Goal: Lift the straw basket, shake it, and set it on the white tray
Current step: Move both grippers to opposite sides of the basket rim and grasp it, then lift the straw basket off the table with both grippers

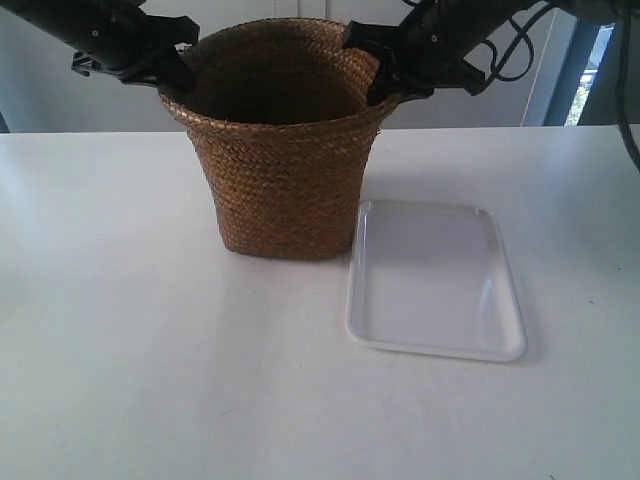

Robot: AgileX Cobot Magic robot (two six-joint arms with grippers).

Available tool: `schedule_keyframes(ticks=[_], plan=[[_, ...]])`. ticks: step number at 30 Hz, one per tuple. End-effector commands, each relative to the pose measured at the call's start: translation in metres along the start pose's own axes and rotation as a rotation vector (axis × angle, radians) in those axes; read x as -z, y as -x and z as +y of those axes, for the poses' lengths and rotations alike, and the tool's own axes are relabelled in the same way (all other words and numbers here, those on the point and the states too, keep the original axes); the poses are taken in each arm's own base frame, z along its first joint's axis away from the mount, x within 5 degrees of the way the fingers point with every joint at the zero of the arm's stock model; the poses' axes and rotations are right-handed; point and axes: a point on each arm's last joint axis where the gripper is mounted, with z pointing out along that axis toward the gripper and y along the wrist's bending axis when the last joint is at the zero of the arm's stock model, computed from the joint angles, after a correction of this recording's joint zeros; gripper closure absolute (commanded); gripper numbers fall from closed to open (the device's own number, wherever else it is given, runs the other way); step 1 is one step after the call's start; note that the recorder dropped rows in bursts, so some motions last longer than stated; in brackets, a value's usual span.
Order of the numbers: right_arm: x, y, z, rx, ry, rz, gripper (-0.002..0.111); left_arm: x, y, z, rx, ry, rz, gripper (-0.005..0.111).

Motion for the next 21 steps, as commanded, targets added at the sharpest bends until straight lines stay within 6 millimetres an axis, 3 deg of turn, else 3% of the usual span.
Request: schedule_keyframes(ticks=[1,10,15,21], plan=[[0.025,0.004,0.015,0.097,-0.009,-0.059,0.108,0.016,0.001,-0.015,-0.048,-0.020,0.020,0.107],[0.065,-0.015,0.060,0.220,-0.009,-0.086,0.108,0.061,-0.009,-0.059,-0.142,-0.034,0.006,0.107],[0.088,-0.035,0.081,0.246,0.019,-0.116,0.108,0.087,-0.029,-0.074,-0.146,-0.029,-0.020,0.107],[0.110,-0.067,0.086,0.247,0.025,-0.181,0.108,0.115,-0.062,-0.078,-0.125,0.010,-0.104,0.107]])
